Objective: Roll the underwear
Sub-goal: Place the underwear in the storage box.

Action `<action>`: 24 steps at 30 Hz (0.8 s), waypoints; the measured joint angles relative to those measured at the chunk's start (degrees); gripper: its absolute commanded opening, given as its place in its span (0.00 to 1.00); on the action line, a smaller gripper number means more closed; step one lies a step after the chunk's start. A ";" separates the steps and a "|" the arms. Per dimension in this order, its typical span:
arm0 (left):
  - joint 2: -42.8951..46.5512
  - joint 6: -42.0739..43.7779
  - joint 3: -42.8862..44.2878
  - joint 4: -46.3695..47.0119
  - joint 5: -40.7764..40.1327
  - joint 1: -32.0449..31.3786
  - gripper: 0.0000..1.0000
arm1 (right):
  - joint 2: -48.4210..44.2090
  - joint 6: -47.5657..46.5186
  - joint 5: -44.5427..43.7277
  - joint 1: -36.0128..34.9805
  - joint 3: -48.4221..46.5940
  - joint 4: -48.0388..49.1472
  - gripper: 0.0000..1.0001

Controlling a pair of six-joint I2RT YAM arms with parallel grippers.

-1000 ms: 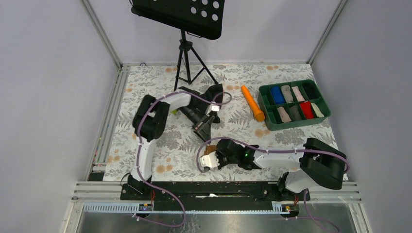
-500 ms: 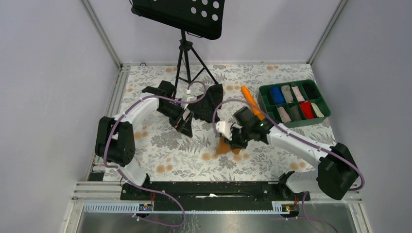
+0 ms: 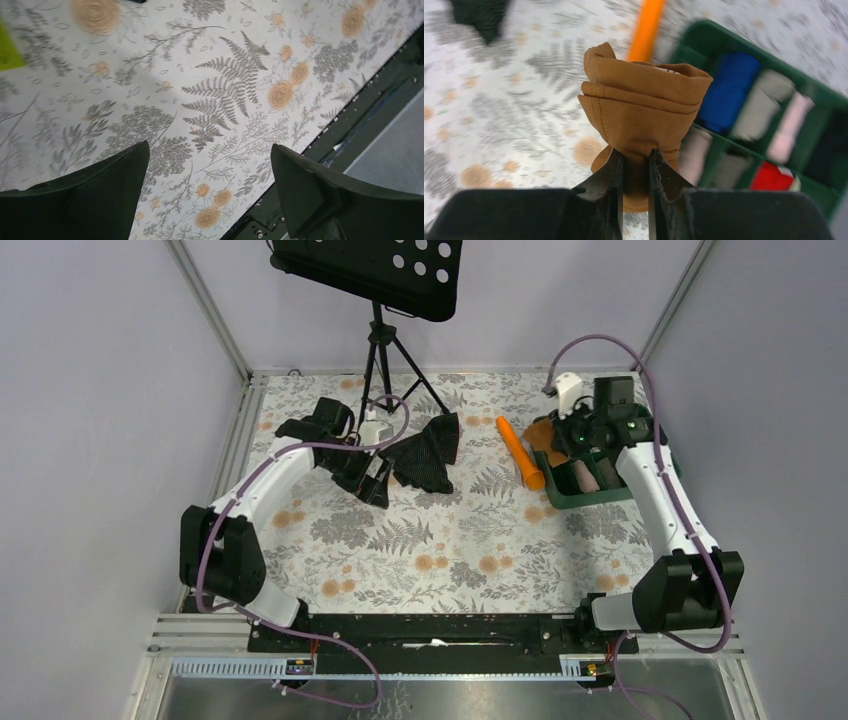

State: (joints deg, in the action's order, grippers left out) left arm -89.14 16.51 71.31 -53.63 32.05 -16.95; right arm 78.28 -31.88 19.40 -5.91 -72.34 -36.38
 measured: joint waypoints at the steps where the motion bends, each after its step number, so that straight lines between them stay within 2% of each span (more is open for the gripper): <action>1: 0.96 -0.83 -0.13 0.59 -1.40 0.04 0.99 | 0.55 1.07 -1.77 1.55 -0.66 0.31 0.00; 5: 4.85 -3.56 -0.76 2.12 -5.57 0.15 0.99 | 2.23 4.63 -11.19 4.48 -0.13 2.08 0.00; 11: 7.23 -4.59 -2.47 2.91 -6.49 0.26 0.99 | 5.75 6.27 -22.14 4.52 1.55 4.13 0.00; 18: 7.37 -4.57 -3.74 3.04 -6.58 0.68 0.99 | 12.00 6.45 -26.75 3.96 1.55 3.65 0.00; 24: 7.48 -4.57 -4.17 3.50 -6.49 1.46 0.99 | 13.51 6.97 -27.98 -0.59 1.57 1.75 0.00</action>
State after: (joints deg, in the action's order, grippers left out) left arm -81.67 11.94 67.13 -50.13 25.56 -15.49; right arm 91.79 -24.91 -8.58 -6.50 -70.76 -34.63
